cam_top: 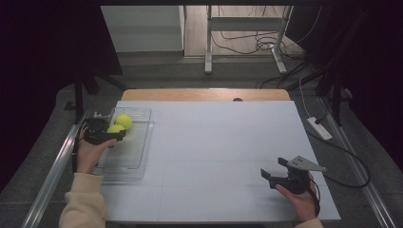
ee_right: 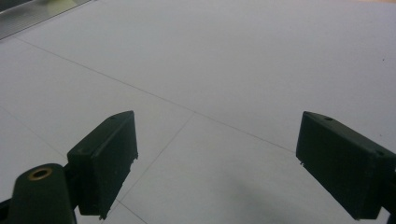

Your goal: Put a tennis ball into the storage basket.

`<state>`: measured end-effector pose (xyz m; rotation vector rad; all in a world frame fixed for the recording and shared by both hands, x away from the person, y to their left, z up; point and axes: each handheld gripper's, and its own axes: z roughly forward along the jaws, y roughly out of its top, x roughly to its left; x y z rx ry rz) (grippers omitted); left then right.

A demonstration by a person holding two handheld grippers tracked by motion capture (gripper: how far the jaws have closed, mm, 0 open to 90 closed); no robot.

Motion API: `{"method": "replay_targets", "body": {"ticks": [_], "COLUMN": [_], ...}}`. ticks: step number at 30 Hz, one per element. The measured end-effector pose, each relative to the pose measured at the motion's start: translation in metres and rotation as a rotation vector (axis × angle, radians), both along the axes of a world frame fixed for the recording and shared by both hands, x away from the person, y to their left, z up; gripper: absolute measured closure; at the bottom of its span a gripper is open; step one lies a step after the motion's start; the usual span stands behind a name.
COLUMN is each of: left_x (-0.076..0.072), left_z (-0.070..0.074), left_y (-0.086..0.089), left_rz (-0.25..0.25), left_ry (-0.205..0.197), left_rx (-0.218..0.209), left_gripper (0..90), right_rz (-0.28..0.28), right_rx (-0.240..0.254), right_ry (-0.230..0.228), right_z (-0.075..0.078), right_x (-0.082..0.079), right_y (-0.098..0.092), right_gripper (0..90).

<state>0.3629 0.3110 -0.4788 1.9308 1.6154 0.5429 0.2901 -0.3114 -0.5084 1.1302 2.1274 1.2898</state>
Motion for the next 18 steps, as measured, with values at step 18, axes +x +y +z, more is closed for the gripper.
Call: {"method": "replay_targets", "body": {"ticks": [18], "left_x": [0.0015], "left_z": [-0.0013], "left_y": [-0.0002], "left_rz": [0.01], "left_ry": [0.004], "left_rx": [0.023], "left_gripper": [27.5], "right_rz": [-0.001], "right_rx": [0.001], "right_ry": [0.002], "right_z": [-0.0001], "right_x": [-0.0004], "right_y": [-0.0003], "right_gripper": [12.6]}}
